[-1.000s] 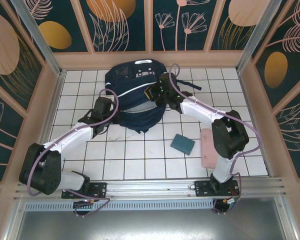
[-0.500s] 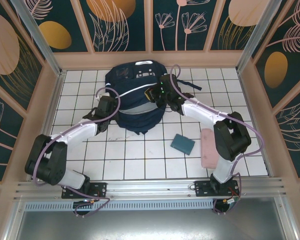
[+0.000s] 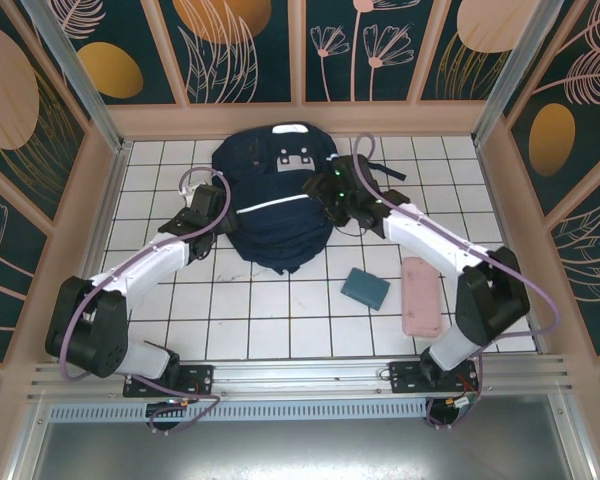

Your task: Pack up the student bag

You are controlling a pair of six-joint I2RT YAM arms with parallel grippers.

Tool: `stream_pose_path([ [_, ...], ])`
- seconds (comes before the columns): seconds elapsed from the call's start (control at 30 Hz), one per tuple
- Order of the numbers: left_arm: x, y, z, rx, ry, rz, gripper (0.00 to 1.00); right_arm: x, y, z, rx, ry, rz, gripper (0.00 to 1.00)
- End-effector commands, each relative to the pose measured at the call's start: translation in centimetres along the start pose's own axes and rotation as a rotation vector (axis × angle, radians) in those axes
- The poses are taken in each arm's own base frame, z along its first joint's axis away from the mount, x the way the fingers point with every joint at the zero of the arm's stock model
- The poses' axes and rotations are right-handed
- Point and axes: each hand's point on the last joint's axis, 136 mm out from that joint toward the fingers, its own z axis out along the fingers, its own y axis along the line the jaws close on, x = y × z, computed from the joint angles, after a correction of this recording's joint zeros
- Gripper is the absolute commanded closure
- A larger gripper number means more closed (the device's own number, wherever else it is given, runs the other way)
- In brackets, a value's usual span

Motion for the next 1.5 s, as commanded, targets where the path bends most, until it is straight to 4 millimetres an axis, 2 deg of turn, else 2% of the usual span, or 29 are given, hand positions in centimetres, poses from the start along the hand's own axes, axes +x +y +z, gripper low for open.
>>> stream_pose_path([
  [0.0,0.1,0.7,-1.1,-0.006,0.012,-0.025,0.15,-3.2,-9.6,-4.1,0.358,-0.150,-0.105,0.24],
  [0.13,-1.0,-0.3,-1.9,0.047,-0.012,-0.038,0.10,-4.6,-16.1,-7.9,0.501,-0.185,-0.073,0.11],
  [0.2,-1.4,-1.0,-2.1,0.076,-0.017,-0.038,0.09,-4.4,-18.3,-9.0,0.545,-0.167,-0.065,0.05],
  [0.3,-1.9,-1.9,-2.1,0.112,-0.021,-0.042,0.08,-3.6,-20.6,-9.5,0.596,-0.121,-0.050,0.03],
  [0.6,-1.5,-2.6,-1.6,0.137,0.007,-0.037,0.05,-0.5,-25.6,-9.1,0.715,-0.035,0.058,0.03],
  [0.73,-1.2,-2.6,-1.4,0.132,0.014,-0.030,0.05,0.6,-26.7,-7.8,0.680,0.008,0.103,0.03],
  [0.9,-1.1,-2.5,-1.4,0.132,0.018,-0.026,0.05,0.8,-28.1,-6.8,0.705,0.018,0.119,0.03],
  [1.0,-1.1,-2.6,-1.4,0.135,0.020,-0.023,0.04,1.0,-27.8,-5.5,0.658,0.050,0.126,0.03],
  [1.13,-1.2,-3.0,-1.5,0.157,0.027,-0.024,0.04,0.7,-25.1,-2.8,0.503,0.088,0.134,0.04],
  [1.23,-1.3,-3.6,-1.8,0.190,0.031,-0.028,0.04,-0.8,-23.2,-1.1,0.443,0.081,0.117,0.04],
  [1.47,-0.9,-5.9,-2.3,0.313,0.073,-0.029,0.04,-5.5,-19.7,2.5,0.390,0.027,-0.005,0.07],
])
